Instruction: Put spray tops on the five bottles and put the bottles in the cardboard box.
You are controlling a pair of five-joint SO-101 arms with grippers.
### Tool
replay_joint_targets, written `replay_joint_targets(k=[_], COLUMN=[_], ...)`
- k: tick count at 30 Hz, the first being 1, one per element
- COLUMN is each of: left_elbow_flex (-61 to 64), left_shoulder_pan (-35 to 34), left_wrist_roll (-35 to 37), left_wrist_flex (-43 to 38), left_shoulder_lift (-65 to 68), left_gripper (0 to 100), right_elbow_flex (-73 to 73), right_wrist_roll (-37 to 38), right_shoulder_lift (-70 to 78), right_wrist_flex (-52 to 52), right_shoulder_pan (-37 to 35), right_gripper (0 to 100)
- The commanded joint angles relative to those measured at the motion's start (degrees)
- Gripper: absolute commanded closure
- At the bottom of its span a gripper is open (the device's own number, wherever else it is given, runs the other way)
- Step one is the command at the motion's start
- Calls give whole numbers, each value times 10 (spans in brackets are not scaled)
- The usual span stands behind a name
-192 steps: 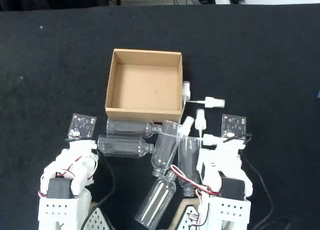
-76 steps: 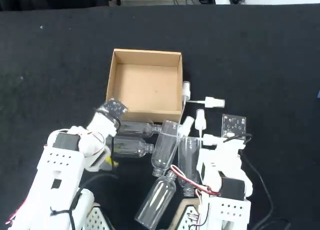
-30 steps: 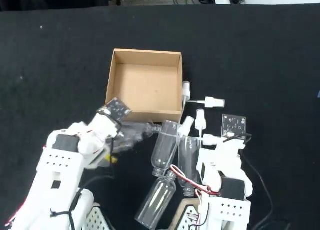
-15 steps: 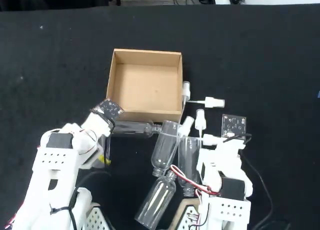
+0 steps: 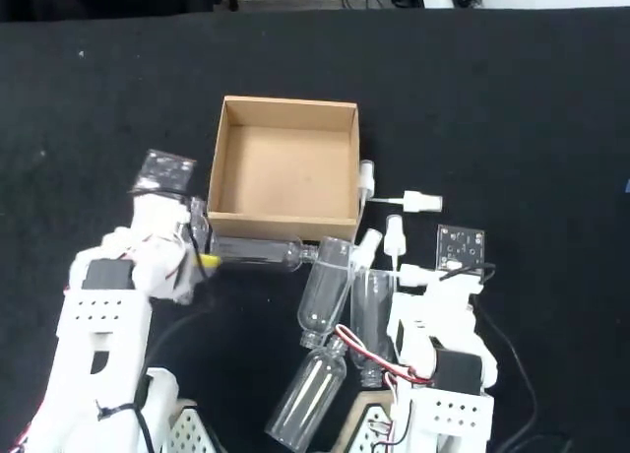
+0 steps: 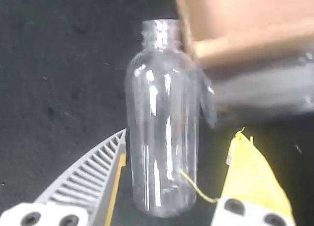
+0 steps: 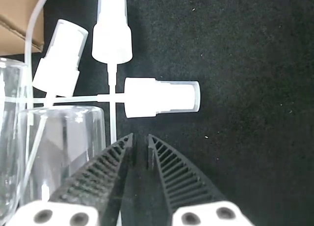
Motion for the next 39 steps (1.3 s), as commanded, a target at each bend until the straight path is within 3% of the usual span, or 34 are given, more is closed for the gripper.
replay_joint_targets(k=[1, 8, 10, 16, 22, 28, 32, 39], left_elbow_flex=[2, 1, -12, -144, -218, -247, -262, -306], left_shoulder_pan=[-61, -131, -124, -89, -86, -94, -141, -263], left_wrist_roll=[8, -12, -31, -24, 13, 33, 26, -74], left_wrist_flex=[-52, -88, -77, 53, 61, 60, 57, 61], left_shoulder_lift=[0, 1, 2, 84, 230, 291, 291, 291], left_gripper=[691, 691, 691, 691, 691, 691, 691, 692], right_elbow_flex=[-5, -5, -5, -5, -5, -5, -5, -5], right_wrist_roll=[3, 3, 3, 3, 3, 3, 3, 3], right_shoulder_lift=[-56, -56, -56, -56, -56, -56, -56, -56], right_wrist_flex=[4, 4, 4, 4, 4, 4, 4, 4], right_shoulder_pan=[-11, -11, -11, -11, -11, -11, -11, -11], right_gripper=[984, 984, 984, 984, 984, 984, 984, 984])
